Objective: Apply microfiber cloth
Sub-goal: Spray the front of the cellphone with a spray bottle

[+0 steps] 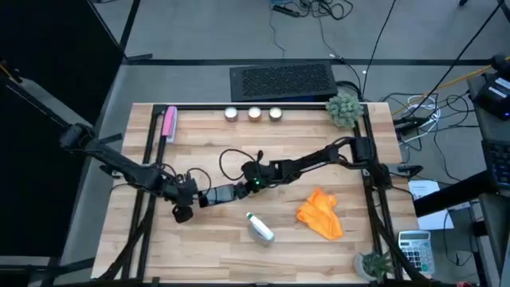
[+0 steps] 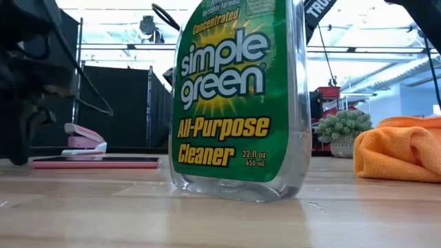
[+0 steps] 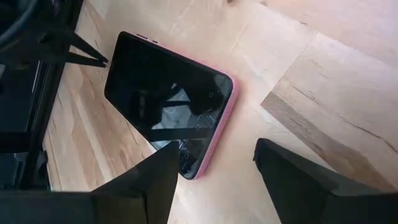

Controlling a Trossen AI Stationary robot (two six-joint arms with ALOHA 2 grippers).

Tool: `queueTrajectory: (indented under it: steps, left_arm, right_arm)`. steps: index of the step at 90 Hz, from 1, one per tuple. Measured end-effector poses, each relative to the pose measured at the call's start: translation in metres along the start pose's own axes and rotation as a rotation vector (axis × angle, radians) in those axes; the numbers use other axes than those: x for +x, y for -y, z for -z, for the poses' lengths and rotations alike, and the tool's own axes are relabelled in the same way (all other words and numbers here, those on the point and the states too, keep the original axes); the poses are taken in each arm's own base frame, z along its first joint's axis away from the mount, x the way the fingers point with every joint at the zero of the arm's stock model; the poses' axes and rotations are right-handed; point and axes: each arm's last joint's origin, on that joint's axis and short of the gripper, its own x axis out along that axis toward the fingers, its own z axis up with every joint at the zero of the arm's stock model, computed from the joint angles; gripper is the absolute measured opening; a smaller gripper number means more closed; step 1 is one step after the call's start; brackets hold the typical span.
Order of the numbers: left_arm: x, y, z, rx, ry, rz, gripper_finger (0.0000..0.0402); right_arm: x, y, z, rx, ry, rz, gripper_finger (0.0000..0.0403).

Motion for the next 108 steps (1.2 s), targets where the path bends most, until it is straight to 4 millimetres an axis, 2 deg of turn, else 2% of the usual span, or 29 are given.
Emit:
queueTrajectory:
  steps: [39,57,74,92,101,108]
  left_arm:
    - [0.033,0.005,-0.023,0.016,0.140,0.039,0.0000]
    - [0.037,0.004,-0.029,0.002,0.172,0.045,0.0000]
    - [0.038,0.005,-0.031,0.027,0.204,0.045,0.0000]
    - [0.034,0.005,-0.033,0.039,0.228,0.038,0.0000]
    - [0.027,0.005,-0.035,0.030,0.258,0.033,0.0000]
    - [0.014,0.011,-0.042,0.028,0.302,0.062,0.0000]
  right_arm:
    - [0.001,-0.004,0.004,0.022,0.019,-0.023,0.0205]
    - [0.002,-0.008,0.007,-0.021,0.038,-0.050,0.0196]
    - [0.002,-0.016,0.003,-0.105,0.093,-0.124,0.0137]
    - [-0.001,-0.024,-0.001,-0.189,0.139,-0.180,0.0023]
    - [-0.008,-0.027,-0.003,-0.246,0.147,-0.162,0.0015]
    - [-0.020,-0.031,-0.005,-0.303,0.138,-0.129,0.0014]
